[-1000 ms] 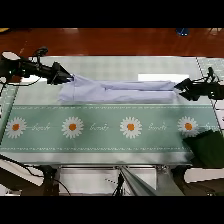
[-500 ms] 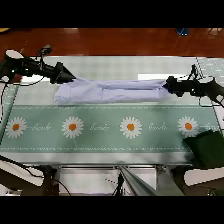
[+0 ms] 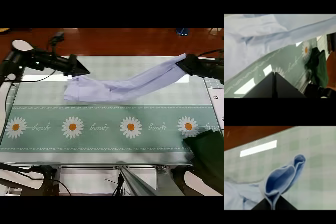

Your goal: Fold the shirts.

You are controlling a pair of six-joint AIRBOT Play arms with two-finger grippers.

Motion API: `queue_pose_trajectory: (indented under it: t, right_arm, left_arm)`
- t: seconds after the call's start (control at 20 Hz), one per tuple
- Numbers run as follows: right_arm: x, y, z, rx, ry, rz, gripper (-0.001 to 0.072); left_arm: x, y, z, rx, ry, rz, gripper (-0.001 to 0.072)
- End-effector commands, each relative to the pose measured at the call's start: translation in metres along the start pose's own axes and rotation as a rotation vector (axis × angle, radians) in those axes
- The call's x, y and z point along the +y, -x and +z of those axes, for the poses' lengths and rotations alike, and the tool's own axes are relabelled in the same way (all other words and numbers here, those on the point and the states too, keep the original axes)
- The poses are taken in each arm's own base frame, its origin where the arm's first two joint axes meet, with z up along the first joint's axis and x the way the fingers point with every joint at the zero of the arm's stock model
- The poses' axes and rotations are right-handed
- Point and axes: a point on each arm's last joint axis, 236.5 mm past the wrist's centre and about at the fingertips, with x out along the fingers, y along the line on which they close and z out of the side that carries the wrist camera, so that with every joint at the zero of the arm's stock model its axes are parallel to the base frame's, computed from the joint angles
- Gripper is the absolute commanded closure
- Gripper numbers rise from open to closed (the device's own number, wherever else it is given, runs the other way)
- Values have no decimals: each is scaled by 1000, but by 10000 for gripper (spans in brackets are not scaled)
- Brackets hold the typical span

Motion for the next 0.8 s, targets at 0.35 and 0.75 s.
queue_pose_trajectory:
  t: [0.35,0.75]
  right_arm:
    - [41,140,-34,-16,105,-171,679]
    - [47,183,-54,-40,108,-232,679]
  left_arm:
    - [-115,-161,-83,158,-166,-81,687]
    - [-123,-264,-187,345,-102,-78,687]
